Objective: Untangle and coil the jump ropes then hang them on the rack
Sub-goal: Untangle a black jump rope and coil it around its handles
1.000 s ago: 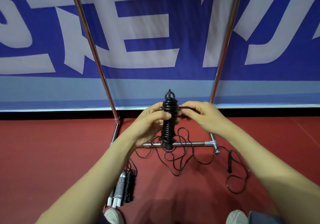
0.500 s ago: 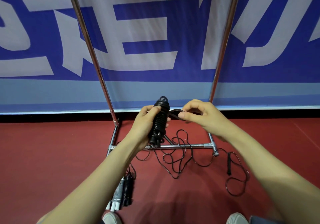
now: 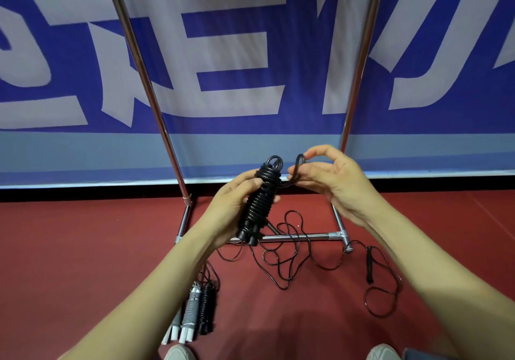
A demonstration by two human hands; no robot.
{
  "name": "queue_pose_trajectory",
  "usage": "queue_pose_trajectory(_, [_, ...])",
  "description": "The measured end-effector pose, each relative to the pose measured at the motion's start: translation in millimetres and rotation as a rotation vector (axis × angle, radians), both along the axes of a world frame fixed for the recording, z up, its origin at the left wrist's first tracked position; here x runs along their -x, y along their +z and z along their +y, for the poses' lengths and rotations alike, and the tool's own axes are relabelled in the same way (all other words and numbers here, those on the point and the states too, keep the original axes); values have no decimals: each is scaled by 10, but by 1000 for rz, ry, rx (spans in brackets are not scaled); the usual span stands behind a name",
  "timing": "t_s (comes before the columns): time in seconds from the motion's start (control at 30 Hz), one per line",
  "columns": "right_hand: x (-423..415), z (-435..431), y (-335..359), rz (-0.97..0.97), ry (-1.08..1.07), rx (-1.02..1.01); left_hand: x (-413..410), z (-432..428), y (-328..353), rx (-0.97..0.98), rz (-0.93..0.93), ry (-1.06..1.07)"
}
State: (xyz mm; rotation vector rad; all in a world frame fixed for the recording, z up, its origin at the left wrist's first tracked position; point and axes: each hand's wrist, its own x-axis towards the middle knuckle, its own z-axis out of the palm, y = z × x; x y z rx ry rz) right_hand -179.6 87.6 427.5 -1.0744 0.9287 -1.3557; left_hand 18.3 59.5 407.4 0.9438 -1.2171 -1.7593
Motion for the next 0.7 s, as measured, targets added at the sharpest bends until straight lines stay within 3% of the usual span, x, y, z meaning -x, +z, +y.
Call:
queue_pose_trajectory(0.07, [38, -6, 26, 28, -45, -42, -19, 1, 13, 26, -2, -15])
queue_pose_trajectory(0.17, [61, 3, 0, 351, -121, 12, -38, 4, 17, 82, -31, -42])
queue_pose_trajectory(0.43, [-37, 72, -109, 863, -328, 375, -15, 10, 18, 122, -18, -146])
queue_pose_trajectory(0.7, [1, 43, -117, 1016, -222, 445, -114, -11, 42, 212, -121, -209])
